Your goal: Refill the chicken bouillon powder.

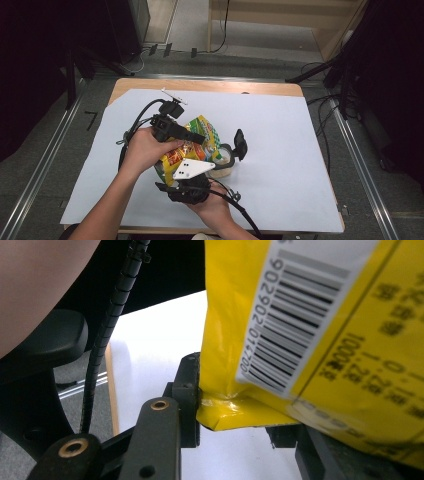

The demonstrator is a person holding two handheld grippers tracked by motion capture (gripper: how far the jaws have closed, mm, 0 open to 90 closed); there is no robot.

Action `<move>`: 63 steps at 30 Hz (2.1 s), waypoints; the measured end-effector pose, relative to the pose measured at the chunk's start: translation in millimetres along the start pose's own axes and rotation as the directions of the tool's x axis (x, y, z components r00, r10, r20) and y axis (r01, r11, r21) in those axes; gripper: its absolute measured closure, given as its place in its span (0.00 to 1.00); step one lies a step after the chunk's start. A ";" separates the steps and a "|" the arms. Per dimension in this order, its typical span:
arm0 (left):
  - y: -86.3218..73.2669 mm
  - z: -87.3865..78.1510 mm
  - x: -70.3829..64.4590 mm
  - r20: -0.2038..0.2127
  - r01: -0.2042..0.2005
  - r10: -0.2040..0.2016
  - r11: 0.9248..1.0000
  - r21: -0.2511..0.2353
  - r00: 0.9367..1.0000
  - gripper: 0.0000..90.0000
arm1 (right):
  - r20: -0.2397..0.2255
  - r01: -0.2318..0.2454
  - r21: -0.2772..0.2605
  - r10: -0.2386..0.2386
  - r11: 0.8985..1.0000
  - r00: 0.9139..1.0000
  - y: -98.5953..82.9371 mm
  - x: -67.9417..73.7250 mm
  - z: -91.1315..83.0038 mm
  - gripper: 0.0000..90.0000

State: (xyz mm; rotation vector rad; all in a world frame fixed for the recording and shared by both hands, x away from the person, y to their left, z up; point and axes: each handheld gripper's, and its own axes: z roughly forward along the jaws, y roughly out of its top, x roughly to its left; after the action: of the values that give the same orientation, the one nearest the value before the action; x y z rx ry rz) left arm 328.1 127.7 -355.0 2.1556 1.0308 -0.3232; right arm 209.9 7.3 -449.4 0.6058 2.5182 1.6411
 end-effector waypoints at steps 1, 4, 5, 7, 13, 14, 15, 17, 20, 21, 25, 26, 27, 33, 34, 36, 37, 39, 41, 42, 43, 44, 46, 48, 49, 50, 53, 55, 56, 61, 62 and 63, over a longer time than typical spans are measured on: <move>-0.1 -0.3 0.2 0.003 0.001 -0.001 1.000 -0.002 1.000 0.77 | 0.000 0.003 0.003 -0.003 1.000 1.000 0.6 0.1 0.0 0.73; -0.5 -1.2 0.9 0.001 -0.001 0.001 1.000 -0.006 1.000 0.77 | 0.000 0.011 0.004 -0.011 1.000 1.000 1.2 -0.1 0.7 0.73; -0.6 -1.3 1.1 0.001 0.000 0.000 1.000 -0.007 1.000 0.77 | 0.000 0.011 0.003 -0.011 1.000 1.000 1.3 -0.1 1.1 0.73; -0.7 -1.9 1.6 0.002 0.000 0.000 1.000 -0.008 1.000 0.77 | -0.003 0.010 0.005 -0.010 1.000 1.000 1.4 -0.1 1.5 0.73; -0.1 -7.1 4.1 0.009 0.003 -0.003 1.000 -0.021 1.000 0.77 | -0.004 0.026 0.000 -0.026 1.000 1.000 4.8 -1.1 2.4 0.73; -0.2 -7.2 3.9 0.005 0.002 -0.002 1.000 -0.020 1.000 0.77 | -0.003 0.029 -0.001 -0.029 1.000 1.000 5.2 -1.3 2.8 0.73; -0.2 -7.3 3.8 0.003 0.002 -0.001 1.000 -0.017 1.000 0.77 | -0.004 0.027 -0.001 -0.027 1.000 1.000 5.3 -1.3 3.2 0.73; -0.2 -7.1 3.6 -0.002 0.002 -0.002 1.000 -0.018 1.000 0.77 | -0.005 0.025 0.002 -0.025 1.000 1.000 5.5 -1.5 4.0 0.73; 0.0 -7.1 4.3 -0.002 0.002 -0.002 1.000 -0.018 1.000 0.77 | -0.007 0.021 0.005 -0.021 1.000 1.000 6.0 -2.1 4.4 0.73; 0.1 -7.8 4.5 -0.003 0.003 -0.003 1.000 -0.018 1.000 0.77 | -0.006 0.021 0.006 -0.021 1.000 1.000 6.4 -2.1 4.5 0.73; 0.0 -11.0 4.9 -0.001 0.003 -0.003 1.000 -0.030 1.000 0.77 | -0.012 0.020 0.007 -0.020 1.000 1.000 9.0 -1.4 5.0 0.73; 0.0 -11.9 5.0 -0.001 0.002 -0.002 1.000 -0.031 1.000 0.77 | -0.009 0.025 0.006 -0.025 1.000 1.000 9.6 -1.6 5.0 0.73; -0.1 -12.5 4.9 0.002 0.006 -0.006 0.999 -0.037 1.000 0.77 | -0.010 0.028 0.004 -0.028 1.000 1.000 10.0 -1.7 4.8 0.73; 0.2 -12.6 5.8 0.005 0.006 -0.006 0.999 -0.032 1.000 0.77 | -0.015 0.026 0.002 -0.026 1.000 1.000 10.8 -1.0 4.6 0.73; 0.5 -12.3 6.0 0.005 0.004 -0.004 0.999 -0.032 1.000 0.77 | -0.012 0.032 0.003 -0.031 1.000 0.999 10.6 -1.8 4.8 0.73; 0.7 -11.6 5.6 0.002 0.005 -0.005 0.999 -0.034 1.000 0.77 | -0.010 0.029 0.003 -0.028 1.000 1.000 10.3 -2.6 4.9 0.73; 0.6 -11.3 5.3 -0.001 0.002 -0.002 0.999 -0.032 1.000 0.77 | -0.010 0.028 0.003 -0.028 1.000 1.000 10.2 -2.6 4.9 0.73; 0.5 -10.6 4.9 -0.005 0.003 -0.004 1.000 -0.030 1.000 0.77 | -0.011 0.024 0.003 -0.024 1.000 1.000 9.7 -2.4 5.4 0.73; 0.5 -10.3 4.7 -0.005 0.005 -0.005 1.000 -0.027 1.000 0.77 | -0.013 0.023 0.002 -0.023 1.000 1.000 9.4 -2.4 5.8 0.73; 0.5 -10.1 4.6 -0.006 0.005 -0.005 1.000 -0.027 1.000 0.77 | -0.013 0.021 0.002 -0.021 1.000 1.000 9.3 -2.4 5.7 0.73; 0.5 -9.9 4.6 -0.007 0.002 -0.002 1.000 -0.025 1.000 0.77 | -0.014 0.021 0.002 -0.021 1.000 1.000 9.1 -2.5 5.8 0.74; 0.6 -9.5 4.4 -0.007 0.000 0.000 1.000 -0.020 1.000 0.77 | -0.015 0.018 0.001 -0.018 1.000 1.000 8.9 -2.5 5.8 0.74; 0.6 -8.2 3.8 -0.006 -0.004 0.003 1.000 -0.014 1.000 0.77 | -0.017 0.011 0.001 -0.011 1.000 1.000 8.0 -2.1 5.7 0.74; 0.7 -7.0 3.1 -0.010 -0.003 0.003 1.000 -0.010 1.000 0.77 | -0.020 0.006 0.001 -0.005 1.000 1.000 7.1 -2.1 5.8 0.74; 0.8 -6.7 3.0 -0.010 -0.002 0.002 1.000 -0.010 1.000 0.77 | -0.021 0.002 0.002 -0.002 1.000 1.000 6.8 -2.1 5.7 0.74; 0.8 -6.7 2.9 -0.011 -0.002 0.002 1.000 -0.009 1.000 0.77 | -0.022 -0.002 0.003 0.002 1.000 1.000 6.7 -2.0 5.6 0.74; 0.7 -6.6 2.4 -0.013 -0.003 0.003 1.000 -0.009 1.000 0.77 | -0.023 -0.003 0.003 0.003 1.000 1.000 6.6 -1.9 5.5 0.74; 0.5 -6.5 2.0 -0.016 -0.004 0.004 1.000 -0.010 1.000 0.77 | -0.023 -0.003 0.003 0.003 1.000 1.000 6.4 -1.8 5.5 0.74; 0.5 -6.5 1.7 -0.016 -0.005 0.005 1.000 -0.010 1.000 0.77 | -0.023 -0.003 0.002 0.003 1.000 1.000 6.4 -1.7 5.5 0.74; 0.6 -6.3 2.4 -0.014 -0.004 0.004 1.000 -0.006 1.000 0.76 | -0.021 -0.003 0.002 0.003 1.000 1.000 6.5 -1.8 5.6 0.74; 0.5 -6.2 2.2 -0.014 -0.003 0.003 1.000 -0.005 1.000 0.76 | -0.022 -0.004 0.002 0.004 1.000 1.000 6.4 -1.7 5.6 0.74; 0.5 -6.1 2.0 -0.015 -0.004 0.004 1.000 -0.004 1.000 0.76 | -0.022 -0.004 0.002 0.004 1.000 1.000 6.3 -1.7 5.5 0.74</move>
State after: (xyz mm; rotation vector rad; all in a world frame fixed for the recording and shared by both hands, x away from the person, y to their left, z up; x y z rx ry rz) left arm 329.4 132.9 -351.4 2.1587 1.0344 -0.3035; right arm 214.8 13.6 -446.3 0.5973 2.5361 1.6556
